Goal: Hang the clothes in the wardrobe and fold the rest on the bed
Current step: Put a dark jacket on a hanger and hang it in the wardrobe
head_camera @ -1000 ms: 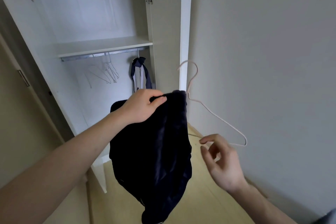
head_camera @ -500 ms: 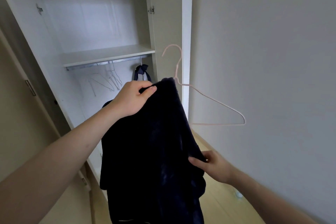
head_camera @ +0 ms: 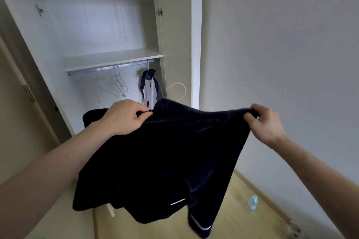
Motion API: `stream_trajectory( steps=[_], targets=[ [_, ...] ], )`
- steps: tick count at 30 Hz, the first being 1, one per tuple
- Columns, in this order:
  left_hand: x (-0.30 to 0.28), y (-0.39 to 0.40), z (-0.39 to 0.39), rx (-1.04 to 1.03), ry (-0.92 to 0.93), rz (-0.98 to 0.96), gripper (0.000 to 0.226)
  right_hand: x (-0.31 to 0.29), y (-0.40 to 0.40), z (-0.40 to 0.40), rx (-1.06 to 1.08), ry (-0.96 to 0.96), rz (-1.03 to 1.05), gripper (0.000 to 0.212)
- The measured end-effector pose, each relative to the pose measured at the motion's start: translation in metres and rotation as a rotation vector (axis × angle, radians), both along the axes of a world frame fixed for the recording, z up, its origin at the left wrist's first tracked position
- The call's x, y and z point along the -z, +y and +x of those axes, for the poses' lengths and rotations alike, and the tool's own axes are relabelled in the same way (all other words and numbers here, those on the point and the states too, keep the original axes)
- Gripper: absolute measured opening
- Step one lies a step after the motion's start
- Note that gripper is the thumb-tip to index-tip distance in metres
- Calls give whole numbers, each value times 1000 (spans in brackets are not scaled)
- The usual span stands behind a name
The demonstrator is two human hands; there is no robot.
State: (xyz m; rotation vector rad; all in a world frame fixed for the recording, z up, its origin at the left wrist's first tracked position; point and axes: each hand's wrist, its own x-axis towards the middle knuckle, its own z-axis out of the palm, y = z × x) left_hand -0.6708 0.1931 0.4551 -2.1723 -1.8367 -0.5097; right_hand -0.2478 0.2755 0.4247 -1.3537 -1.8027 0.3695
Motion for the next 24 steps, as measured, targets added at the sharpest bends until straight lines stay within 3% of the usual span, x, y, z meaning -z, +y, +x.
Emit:
stream_trajectory(
  steps=[3, 5, 8, 12, 15, 19, 24],
  targets=[
    [10, 11, 16, -80, 44, -11, 37, -50, -20, -37, -147, 170, 37, 17],
    [14, 18, 26, -164, -53, -11, 30, -74, -44, -66, -327, 217, 49, 16],
    [18, 23, 29, -238, -260, -40, 24, -76, -71, -94, -643, 47, -54, 8],
    [20, 18, 32, -186, -447, 16, 28, -48, -82, -99, -892, -270, -207, 35],
    [19, 15, 33, -154, -473, 77, 31, -33, -77, -91, -897, -311, -246, 36],
    [12, 10, 28, -142, -536, 119, 31, -34, -63, -72, -826, -168, -203, 31],
    [0, 7, 17, -69, -570, 135, 36, -40, -25, -61, -464, 73, 24, 33]
  ],
)
